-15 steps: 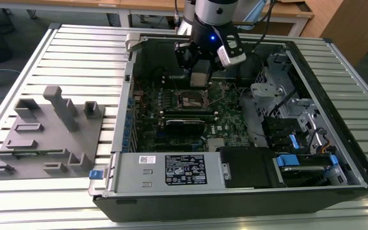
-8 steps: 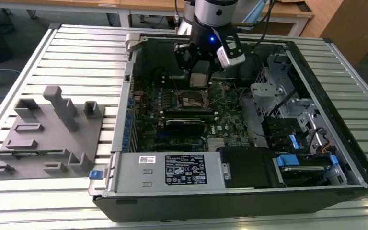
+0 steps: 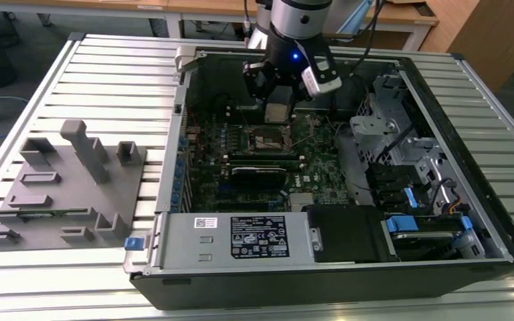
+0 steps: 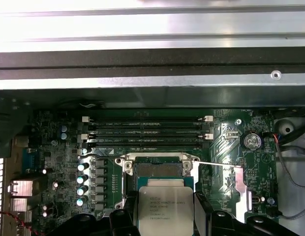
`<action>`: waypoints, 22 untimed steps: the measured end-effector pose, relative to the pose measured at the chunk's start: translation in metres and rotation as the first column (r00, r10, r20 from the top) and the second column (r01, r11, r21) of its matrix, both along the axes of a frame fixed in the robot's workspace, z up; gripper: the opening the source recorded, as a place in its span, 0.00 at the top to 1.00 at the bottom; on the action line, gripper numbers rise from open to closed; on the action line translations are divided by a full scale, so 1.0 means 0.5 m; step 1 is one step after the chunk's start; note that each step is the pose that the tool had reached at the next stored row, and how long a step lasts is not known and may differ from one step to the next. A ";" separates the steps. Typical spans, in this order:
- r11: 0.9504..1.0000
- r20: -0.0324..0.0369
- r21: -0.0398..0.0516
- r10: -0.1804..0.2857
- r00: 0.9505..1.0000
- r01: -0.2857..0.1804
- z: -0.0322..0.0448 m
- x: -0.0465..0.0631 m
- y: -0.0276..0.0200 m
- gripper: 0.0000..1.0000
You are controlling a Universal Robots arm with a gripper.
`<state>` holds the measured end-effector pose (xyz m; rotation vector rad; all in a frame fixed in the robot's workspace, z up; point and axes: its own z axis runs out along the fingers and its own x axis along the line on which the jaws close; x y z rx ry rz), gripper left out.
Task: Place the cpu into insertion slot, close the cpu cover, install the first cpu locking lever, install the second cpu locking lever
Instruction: 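Place the cpu into insertion slot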
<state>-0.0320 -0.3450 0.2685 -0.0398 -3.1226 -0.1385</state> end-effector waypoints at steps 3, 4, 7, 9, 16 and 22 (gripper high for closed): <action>1.000 0.000 0.000 0.000 1.000 0.000 -0.001 0.000 0.0000 0.46; 1.000 0.000 0.000 0.000 1.000 0.000 -0.001 0.000 0.0001 0.46; 1.000 0.001 0.000 0.000 1.000 0.000 -0.005 -0.001 0.0000 0.46; 1.000 0.003 0.000 0.000 1.000 0.000 -0.008 -0.002 0.0000 0.46; 1.000 0.019 0.000 0.001 1.000 -0.001 -0.017 -0.011 0.0000 0.46; 1.000 0.028 0.000 0.001 1.000 -0.001 -0.029 -0.019 0.0000 0.46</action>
